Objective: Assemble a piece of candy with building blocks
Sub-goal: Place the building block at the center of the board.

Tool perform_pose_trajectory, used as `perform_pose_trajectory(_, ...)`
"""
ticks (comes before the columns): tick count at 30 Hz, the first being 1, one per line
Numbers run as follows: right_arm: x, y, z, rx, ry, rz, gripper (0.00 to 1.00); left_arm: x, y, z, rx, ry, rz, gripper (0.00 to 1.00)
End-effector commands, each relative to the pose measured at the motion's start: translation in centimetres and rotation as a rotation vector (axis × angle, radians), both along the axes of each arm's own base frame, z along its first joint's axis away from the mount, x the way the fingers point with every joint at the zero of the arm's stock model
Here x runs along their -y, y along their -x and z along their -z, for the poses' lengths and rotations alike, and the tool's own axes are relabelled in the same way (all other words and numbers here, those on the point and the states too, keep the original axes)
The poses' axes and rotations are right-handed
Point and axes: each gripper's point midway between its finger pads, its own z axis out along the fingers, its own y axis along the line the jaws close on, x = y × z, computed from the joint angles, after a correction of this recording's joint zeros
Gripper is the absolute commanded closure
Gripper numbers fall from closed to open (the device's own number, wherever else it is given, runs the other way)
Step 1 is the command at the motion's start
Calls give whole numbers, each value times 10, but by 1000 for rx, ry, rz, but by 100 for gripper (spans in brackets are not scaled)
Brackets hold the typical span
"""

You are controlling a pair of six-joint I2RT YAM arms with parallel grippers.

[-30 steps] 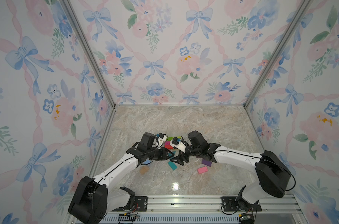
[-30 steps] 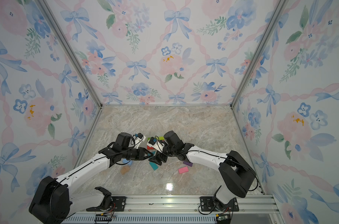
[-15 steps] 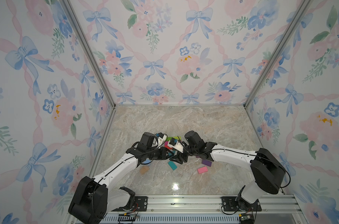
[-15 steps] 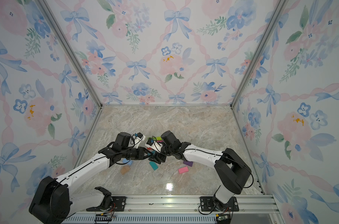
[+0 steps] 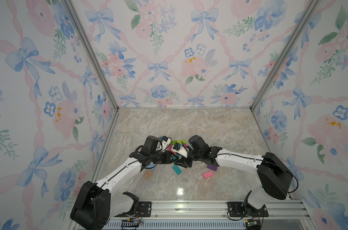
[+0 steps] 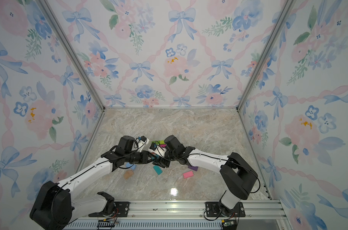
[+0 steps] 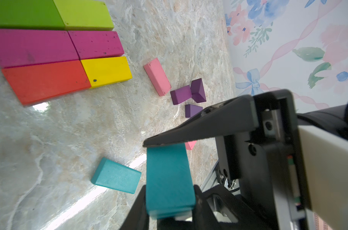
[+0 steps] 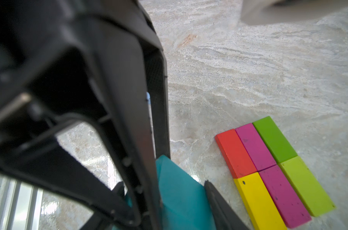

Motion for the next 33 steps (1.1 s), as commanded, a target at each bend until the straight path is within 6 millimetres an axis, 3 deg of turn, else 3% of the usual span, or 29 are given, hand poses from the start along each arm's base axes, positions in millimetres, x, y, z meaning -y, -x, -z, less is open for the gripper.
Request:
perform_pose_trajectory(1, 0, -2, 0, 3, 17, 24, 50, 1, 0, -8, 8, 21, 7, 89)
perform_pose_trajectory(6, 1, -2, 1, -10, 15, 34, 53, 0, -1, -7, 6, 17, -2, 86)
perform_pose_trajectory(13, 5, -9, 3, -35, 18, 73, 54, -1, -4, -8, 14, 12, -12, 63)
perform_pose_trajectory(14, 6, -11, 3, -42, 17, 83, 54, 1, -11, -21, 46, 26, -18, 60)
perform_pose_trajectory(17, 14, -21, 5, -69, 25, 128, 55, -6, -20, -27, 63, 30, -51, 50)
perform_pose_trajectory(20, 29, -40, 6, -66, 63, 212, 55, -25, -36, -33, 92, 15, -141, 44)
perform_pose_trajectory(22, 43, -57, 18, -81, 144, 283, 55, -41, -48, -44, 160, -18, -224, 36)
perform_pose_trajectory(26, 62, -96, 14, -119, 252, 425, 54, -58, -61, -62, 252, -63, -317, 34)
perform_pose_trajectory(33, 60, -164, 10, -187, 360, 575, 53, -69, -70, -40, 227, -140, -375, 34)
